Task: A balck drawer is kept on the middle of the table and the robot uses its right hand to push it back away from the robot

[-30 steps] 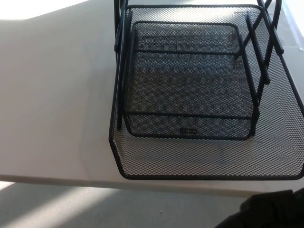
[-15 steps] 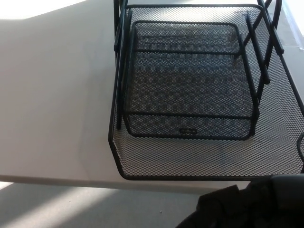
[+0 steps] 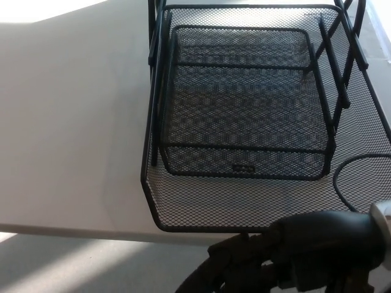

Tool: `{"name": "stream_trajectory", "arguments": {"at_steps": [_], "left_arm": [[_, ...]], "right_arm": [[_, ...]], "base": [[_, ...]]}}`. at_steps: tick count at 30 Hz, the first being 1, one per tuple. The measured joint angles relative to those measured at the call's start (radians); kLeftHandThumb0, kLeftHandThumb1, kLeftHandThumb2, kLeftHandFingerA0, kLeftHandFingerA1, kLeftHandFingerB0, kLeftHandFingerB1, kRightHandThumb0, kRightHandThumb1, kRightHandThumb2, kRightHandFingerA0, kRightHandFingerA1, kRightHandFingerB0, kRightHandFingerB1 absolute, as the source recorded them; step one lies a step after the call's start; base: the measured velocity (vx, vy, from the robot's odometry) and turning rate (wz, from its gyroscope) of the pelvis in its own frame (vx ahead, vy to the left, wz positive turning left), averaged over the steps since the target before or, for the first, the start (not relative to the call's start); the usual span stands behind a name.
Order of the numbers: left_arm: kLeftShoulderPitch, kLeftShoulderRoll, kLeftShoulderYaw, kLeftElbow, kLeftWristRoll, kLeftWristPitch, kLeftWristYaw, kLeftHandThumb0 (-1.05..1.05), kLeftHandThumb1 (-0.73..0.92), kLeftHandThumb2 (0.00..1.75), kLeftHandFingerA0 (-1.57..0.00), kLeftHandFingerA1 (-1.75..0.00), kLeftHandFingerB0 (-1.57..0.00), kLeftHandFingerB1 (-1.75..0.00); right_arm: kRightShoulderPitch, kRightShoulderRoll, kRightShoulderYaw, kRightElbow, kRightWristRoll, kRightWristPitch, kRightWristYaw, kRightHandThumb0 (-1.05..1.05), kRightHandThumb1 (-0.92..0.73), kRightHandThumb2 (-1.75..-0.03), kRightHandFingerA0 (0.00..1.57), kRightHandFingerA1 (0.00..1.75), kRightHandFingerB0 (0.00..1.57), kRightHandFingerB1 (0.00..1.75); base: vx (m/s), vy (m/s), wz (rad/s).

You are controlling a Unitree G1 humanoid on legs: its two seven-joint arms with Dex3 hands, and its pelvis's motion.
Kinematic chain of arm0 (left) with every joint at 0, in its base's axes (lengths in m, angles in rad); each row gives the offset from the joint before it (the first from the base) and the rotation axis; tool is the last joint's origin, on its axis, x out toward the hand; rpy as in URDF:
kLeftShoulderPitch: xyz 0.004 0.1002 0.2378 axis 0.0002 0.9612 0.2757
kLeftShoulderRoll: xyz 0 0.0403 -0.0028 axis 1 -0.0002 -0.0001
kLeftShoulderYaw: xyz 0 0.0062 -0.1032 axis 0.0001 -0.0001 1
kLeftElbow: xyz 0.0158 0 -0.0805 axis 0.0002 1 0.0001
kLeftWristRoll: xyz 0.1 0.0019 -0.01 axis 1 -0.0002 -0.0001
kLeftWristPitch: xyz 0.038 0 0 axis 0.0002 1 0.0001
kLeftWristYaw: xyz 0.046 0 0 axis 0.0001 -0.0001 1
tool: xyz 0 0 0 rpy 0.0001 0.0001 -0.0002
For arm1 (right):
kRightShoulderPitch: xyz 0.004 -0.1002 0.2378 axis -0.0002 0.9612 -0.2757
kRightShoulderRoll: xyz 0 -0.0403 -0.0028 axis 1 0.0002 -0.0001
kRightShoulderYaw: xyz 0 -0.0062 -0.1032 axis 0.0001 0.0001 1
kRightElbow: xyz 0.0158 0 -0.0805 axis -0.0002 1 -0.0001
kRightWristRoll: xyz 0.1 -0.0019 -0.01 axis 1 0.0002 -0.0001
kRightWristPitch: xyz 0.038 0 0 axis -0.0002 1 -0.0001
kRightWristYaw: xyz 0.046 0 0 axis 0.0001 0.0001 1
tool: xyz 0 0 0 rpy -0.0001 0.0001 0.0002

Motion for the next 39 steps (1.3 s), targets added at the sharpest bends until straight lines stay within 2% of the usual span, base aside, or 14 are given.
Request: {"name": "stream_trajectory", "arguments": {"at_steps": [5,6,8,9,10,11,14,15,24,31,32,34,35,39], "left_arm": [[0.0,0.0,0.0,0.0,0.0,-0.003,0.0,-0.71,0.8,0.65,-0.2,-0.29,-0.17,-0.27],[0.0,0.0,0.0,0.0,0.0,-0.004,-0.001,-0.71,0.83,0.65,-0.19,-0.29,-0.17,-0.28],[-0.001,0.0,0.0,0.0,0.0,-0.004,-0.001,-0.7,0.82,0.65,-0.19,-0.29,-0.18,-0.27],[-0.002,0.0,0.0,0.0,0.0,-0.004,-0.001,-0.35,0.5,1.06,-0.01,-0.48,0.0,-0.47],[-0.002,0.0,0.0,0.0,0.0,-0.004,-0.001,-0.35,0.5,1.06,-0.01,-0.48,0.0,-0.47],[-0.002,0.0,0.0,0.0,0.0,-0.004,-0.001,-0.71,0.81,0.65,-0.19,-0.29,-0.17,-0.27],[-0.002,0.0,0.001,0.0,0.0,-0.005,-0.005,-0.71,0.8,0.65,-0.2,-0.29,-0.17,-0.27],[-0.002,0.0,0.001,0.0,0.0,-0.005,-0.006,-0.35,0.5,1.06,0.0,-0.48,0.0,-0.47],[-0.002,0.001,0.004,0.004,-0.002,-0.007,-0.019,-0.35,0.51,1.06,0.0,-0.48,0.0,-0.47],[-0.002,0.004,0.003,0.003,-0.001,-0.009,-0.022,-0.35,0.5,1.06,0.0,-0.48,0.0,-0.47],[-0.002,0.005,0.003,0.002,-0.001,-0.01,-0.022,-0.7,0.81,0.65,-0.2,-0.29,-0.17,-0.27],[-0.001,0.006,0.003,0.001,0.0,-0.013,-0.023,-0.7,0.81,0.65,-0.2,-0.29,-0.17,-0.27],[-0.001,0.006,0.003,0.001,0.0,-0.013,-0.023,-0.7,0.81,0.65,-0.2,-0.29,-0.17,-0.27],[-0.001,0.006,0.003,0.001,0.0,-0.016,-0.023,-0.7,0.81,0.65,-0.2,-0.29,-0.17,-0.27]], "right_arm": [[-0.047,0.001,0.041,-0.001,-0.067,0.04,-0.034,-0.33,-0.64,-1.15,0.0,0.49,0.0,0.47],[-0.066,0.001,0.055,-0.001,-0.092,0.054,-0.046,-0.62,-0.92,-0.67,0.12,0.33,0.11,0.29],[-0.087,0.001,0.072,0.0,-0.121,0.07,-0.06,-0.75,-0.72,-1.01,0.08,0.45,0.05,0.4],[-0.101,0.001,0.081,0.001,-0.139,0.081,-0.067,-0.73,-0.72,-1.02,0.04,0.44,0.0,0.39],[-0.108,0.001,0.086,0.001,-0.147,0.086,-0.07,-0.73,-0.72,-1.02,0.04,0.44,0.0,0.39],[-0.119,0.001,0.093,0.003,-0.159,0.092,-0.074,-0.73,-0.72,-1.01,0.04,0.44,0.0,0.39],[-0.163,0.004,0.115,0.025,-0.213,0.118,-0.09,-0.7,-0.69,-1.0,0.05,0.44,0.01,0.4],[-0.169,0.005,0.116,0.029,-0.22,0.122,-0.091,-0.34,-0.62,-1.14,0.0,0.49,0.0,0.47],[-0.261,0.041,0.119,0.111,-0.33,0.186,-0.108,-0.35,-0.6,-1.13,0.0,0.49,0.0,0.48],[-0.287,0.083,0.119,0.164,-0.359,0.212,-0.096,-0.34,-0.61,-1.13,0.0,0.48,0.0,0.48],[-0.293,0.092,0.118,0.176,-0.361,0.219,-0.093,-0.34,-0.61,-1.13,0.0,0.48,0.01,0.48],[-0.3,0.108,0.117,0.193,-0.364,0.231,-0.086,-0.69,-0.73,-0.89,0.07,0.4,0.09,0.39],[-0.302,0.119,0.115,0.204,-0.366,0.238,-0.082,-0.35,-0.6,-1.12,0.0,0.49,0.01,0.49],[-0.304,0.162,0.11,0.263,-0.367,0.25,-0.071,-0.34,-0.59,-1.12,0.0,0.48,0.01,0.48]], "base": [[0.0,0.0,0.0],[0.0,0.0,0.0],[0.0,0.0,0.0],[0.0,0.0,0.0],[0.0,0.0,0.0],[0.0,0.0,0.0],[0.0,0.0,0.0],[0.0,0.0,0.0],[0.0,0.0,0.0],[0.0,0.0,0.0],[0.0,0.0,0.0],[0.0,0.0,0.0],[0.0,0.0,0.0],[0.0,0.0,0.0]]}}
